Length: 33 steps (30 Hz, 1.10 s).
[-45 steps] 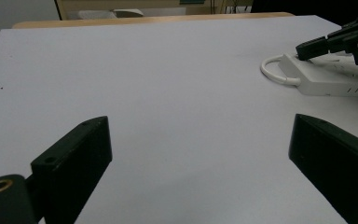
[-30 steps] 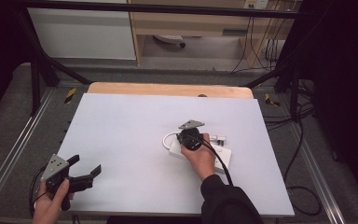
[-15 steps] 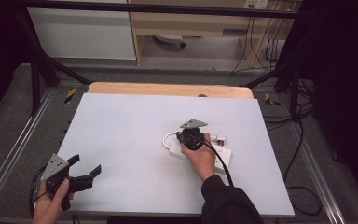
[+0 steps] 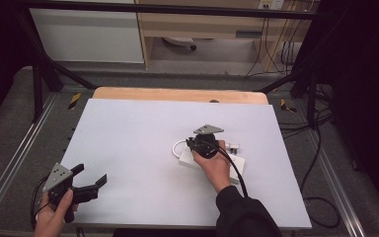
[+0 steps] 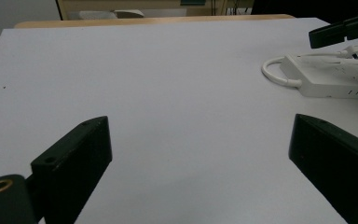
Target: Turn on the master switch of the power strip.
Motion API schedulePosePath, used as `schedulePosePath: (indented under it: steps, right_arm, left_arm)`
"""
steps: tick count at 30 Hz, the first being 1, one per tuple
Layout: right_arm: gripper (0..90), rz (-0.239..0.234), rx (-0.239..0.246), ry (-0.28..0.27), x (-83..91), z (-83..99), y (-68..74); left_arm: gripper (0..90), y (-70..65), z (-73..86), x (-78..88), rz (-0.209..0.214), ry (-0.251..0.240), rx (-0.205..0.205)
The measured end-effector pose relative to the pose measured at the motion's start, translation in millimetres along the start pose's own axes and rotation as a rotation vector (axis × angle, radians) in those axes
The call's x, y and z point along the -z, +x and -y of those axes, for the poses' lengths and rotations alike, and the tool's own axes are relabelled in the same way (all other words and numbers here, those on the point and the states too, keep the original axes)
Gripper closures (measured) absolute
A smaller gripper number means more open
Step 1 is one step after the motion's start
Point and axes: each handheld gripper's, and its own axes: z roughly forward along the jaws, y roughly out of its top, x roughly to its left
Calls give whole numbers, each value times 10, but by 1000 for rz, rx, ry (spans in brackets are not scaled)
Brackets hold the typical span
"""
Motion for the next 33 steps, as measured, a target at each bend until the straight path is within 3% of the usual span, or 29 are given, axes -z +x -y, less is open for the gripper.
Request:
schedulePosePath:
  steps: [7,17,27,33]
  right_arm:
    - [638,-7,-28,-11,65,-30,-24]
    - [345,-1,-70,0,118,-55,-86]
    - [110,-4,-100,17,161,-65,-120]
    - [45,15,-87,12,243,-87,-114]
  left_arm:
    - [59,-3,-1,1,1,-2,-3]
    - [58,-7,0,-1,1,1,-2]
    - [58,-5,2,4,2,1,-3]
    - [58,14,6,11,-2,2,6]
